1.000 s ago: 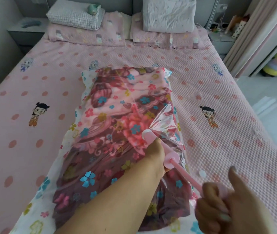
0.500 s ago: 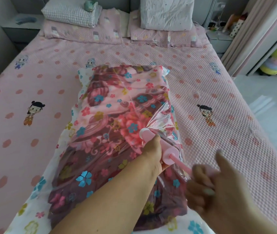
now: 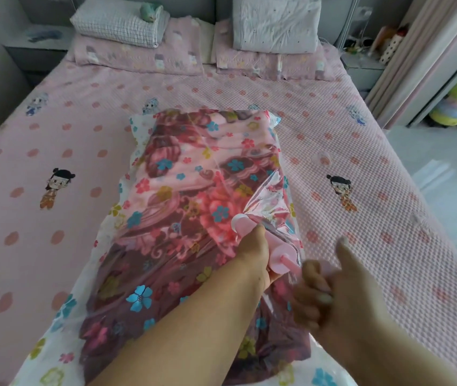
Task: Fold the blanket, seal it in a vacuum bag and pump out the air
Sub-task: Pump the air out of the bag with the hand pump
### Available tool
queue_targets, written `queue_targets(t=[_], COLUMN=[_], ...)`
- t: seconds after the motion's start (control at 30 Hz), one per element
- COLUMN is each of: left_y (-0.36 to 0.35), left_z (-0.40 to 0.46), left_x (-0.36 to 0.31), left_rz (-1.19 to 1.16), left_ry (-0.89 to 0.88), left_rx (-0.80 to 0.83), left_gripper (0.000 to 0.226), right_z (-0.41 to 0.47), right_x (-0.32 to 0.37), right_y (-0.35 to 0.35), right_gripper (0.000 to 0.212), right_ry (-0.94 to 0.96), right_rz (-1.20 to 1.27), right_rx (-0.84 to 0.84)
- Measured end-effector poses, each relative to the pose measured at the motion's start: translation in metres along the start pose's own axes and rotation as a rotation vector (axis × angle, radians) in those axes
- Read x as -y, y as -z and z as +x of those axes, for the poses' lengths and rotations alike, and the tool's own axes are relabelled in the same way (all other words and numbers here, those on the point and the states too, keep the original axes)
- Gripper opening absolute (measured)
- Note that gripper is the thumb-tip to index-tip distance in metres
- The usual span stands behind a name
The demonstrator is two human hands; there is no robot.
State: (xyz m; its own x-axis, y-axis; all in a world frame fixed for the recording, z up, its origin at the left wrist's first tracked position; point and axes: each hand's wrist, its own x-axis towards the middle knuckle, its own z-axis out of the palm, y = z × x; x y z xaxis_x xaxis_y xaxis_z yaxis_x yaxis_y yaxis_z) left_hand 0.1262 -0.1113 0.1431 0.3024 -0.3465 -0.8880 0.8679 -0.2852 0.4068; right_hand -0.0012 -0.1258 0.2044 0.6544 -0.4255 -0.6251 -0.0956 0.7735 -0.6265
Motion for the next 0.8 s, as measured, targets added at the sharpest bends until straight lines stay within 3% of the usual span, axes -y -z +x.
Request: queue_targets(t=[0.1,0.17,0.23,0.37,0.43,0.5,0.6,0.67,0.73,0.8], left_y=[0.001,0.004,0.004,-0.001,-0.004,-0.006,-0.002,0.003,0.009,0.009], left_z=[0.007,0.009,0.008,0.008,0.006,0.003,0.01,0.013,0.015,0.016], left_x=[0.004,0.004,0.003,0.004,0.002,0.0,0.008,0.01,0.01,0.008], left_rz=[0.019,0.015,0.014,0.054,0.011,0.011,0.042,0.047,0.04,0.076], left_ry=[-0.011,-0.023,0.013,-0.004,0.001,-0.014,0.011,0.013,0.012,0.014], left_rx=[0.012,0.007,0.022,0.025,0.018,-0.004,0.063,0.041,0.001,-0.008], left_gripper=[0.077,0.058,0.041,0.052,0.053,0.059,0.096,0.075,0.057,0.058], right_z=[0.027,0.013,-0.009,-0.027,-0.012,0.004,0.025,0.011,-0.008,-0.018], right_x=[0.002,0.0,0.0,-0.003,0.0,0.002,-0.003,-0.009,-0.013,-0.009], right_y=[-0.022,-0.01,0.016,0.016,0.015,0.001,-0.015,-0.003,0.018,0.02], right_gripper=[0.066,0.068,0.074,0.071,0.078,0.074,0.068,0.073,0.08,0.075], right_ry=[0.03,0.014,-0.066,0.15,0.001,0.056,0.077,0.016,-0.088,0.097], right_rz=[-0.113,-0.153,-0.031,-0.052,0.023,-0.037,-0.189,-0.201,-0.118,-0.191], right_rx=[-0.108,-0.026,0.194,0.219,0.159,-0.043,-0.079,-0.01,0.172,0.18])
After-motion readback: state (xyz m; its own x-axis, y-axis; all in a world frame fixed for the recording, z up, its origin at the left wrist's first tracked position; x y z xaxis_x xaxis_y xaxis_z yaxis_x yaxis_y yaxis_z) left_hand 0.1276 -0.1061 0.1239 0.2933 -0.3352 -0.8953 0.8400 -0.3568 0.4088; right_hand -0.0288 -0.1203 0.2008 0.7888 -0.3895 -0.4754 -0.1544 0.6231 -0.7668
